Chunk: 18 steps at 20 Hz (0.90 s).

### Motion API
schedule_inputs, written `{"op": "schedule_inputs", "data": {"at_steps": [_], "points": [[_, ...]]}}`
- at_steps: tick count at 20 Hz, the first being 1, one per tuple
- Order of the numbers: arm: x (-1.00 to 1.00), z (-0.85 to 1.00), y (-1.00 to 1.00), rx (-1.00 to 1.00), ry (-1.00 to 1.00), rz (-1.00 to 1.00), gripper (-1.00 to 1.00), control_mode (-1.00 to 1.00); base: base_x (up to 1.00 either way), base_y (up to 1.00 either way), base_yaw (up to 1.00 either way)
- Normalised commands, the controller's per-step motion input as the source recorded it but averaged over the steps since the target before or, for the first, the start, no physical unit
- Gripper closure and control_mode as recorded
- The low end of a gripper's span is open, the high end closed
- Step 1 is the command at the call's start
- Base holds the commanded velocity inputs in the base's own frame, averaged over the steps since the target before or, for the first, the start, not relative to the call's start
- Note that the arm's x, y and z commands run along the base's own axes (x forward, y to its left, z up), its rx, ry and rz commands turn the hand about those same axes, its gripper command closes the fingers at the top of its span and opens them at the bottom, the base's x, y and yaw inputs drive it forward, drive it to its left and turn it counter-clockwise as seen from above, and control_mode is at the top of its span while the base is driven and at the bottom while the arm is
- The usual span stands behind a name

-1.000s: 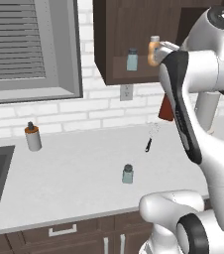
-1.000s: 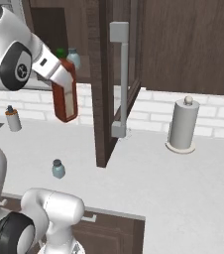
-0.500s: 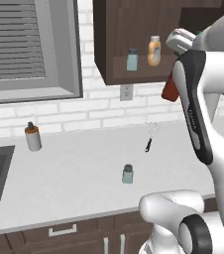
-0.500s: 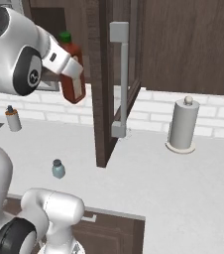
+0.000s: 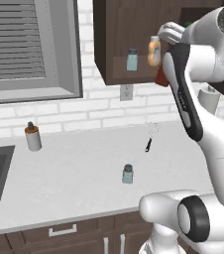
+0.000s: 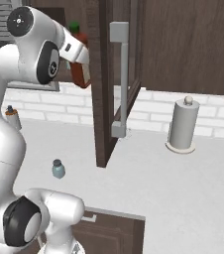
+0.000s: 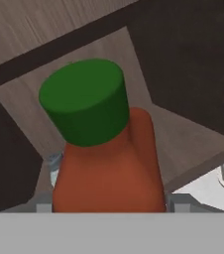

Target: Put the shaker and condiment bottle from the counter next to their counterparts in the cabinet.

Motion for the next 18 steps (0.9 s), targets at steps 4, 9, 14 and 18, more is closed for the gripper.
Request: {"op": "schedule_inputs", "data": {"at_steps": [4, 9, 14, 18], "points": [[0.37, 0.47, 0.03, -0.08, 0.03, 0.0, 1.0, -1.0, 0.0, 0.0, 0.0], [0.55, -0.1, 0.07, -0.09, 0.09, 0.0, 1.0, -1.0, 0.0, 0.0, 0.0], [0.8, -0.52, -0.33, -0.14, -0.08, 0.15, 1.0, -1.0, 0.0, 0.0, 0.0], [0.46, -0.45, -0.29, -0.11, -0.19, 0.2, 1.0, -1.0, 0.0, 0.0, 0.0]]}}
